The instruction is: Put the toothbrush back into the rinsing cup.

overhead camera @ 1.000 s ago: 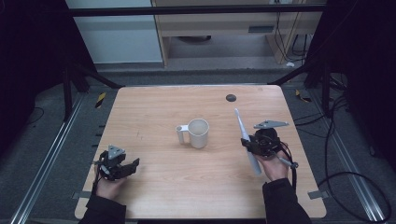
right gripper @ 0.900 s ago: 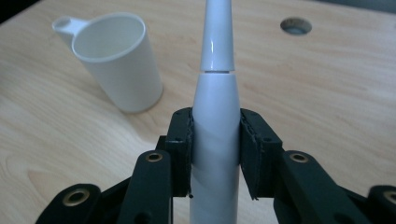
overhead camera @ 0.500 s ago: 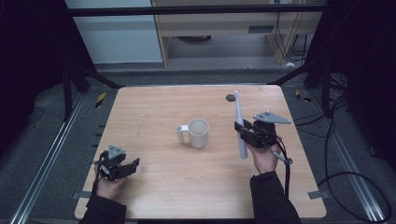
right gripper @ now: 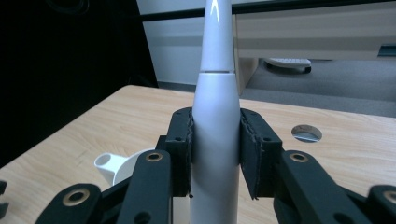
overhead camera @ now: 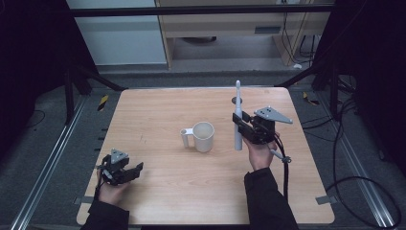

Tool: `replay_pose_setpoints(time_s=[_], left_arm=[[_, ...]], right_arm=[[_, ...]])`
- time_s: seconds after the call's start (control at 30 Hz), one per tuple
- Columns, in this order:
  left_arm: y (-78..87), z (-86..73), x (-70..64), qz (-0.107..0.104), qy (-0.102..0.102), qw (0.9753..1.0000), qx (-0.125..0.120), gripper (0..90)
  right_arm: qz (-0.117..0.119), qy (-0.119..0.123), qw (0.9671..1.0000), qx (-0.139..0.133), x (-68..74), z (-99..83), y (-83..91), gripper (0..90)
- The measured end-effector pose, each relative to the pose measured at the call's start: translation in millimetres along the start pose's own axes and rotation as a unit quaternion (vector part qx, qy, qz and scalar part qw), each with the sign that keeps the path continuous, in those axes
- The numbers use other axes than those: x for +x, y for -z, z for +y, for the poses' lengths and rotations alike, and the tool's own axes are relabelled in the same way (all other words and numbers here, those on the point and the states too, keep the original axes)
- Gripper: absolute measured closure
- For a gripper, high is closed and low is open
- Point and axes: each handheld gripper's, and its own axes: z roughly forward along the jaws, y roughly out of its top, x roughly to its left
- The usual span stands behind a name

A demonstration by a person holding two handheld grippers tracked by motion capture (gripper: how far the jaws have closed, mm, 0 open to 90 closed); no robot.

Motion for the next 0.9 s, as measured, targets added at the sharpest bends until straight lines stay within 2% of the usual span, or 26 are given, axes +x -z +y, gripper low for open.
replay_pose_setpoints(time_s=[0.57,0.9], left_arm=[[-1.2,-0.2,0.1,-0.001,0.0,1.0,0.003,37.2],[-1.2,-0.4,0.5,-0.001,0.0,1.0,0.003,37.2]], right_arm=[[0.002,-0.017,0.9981,-0.059,13.6,19.1,-16.5,67.2],[0.004,-0.022,0.9972,-0.072,19.4,23.2,-27.2,67.1]])
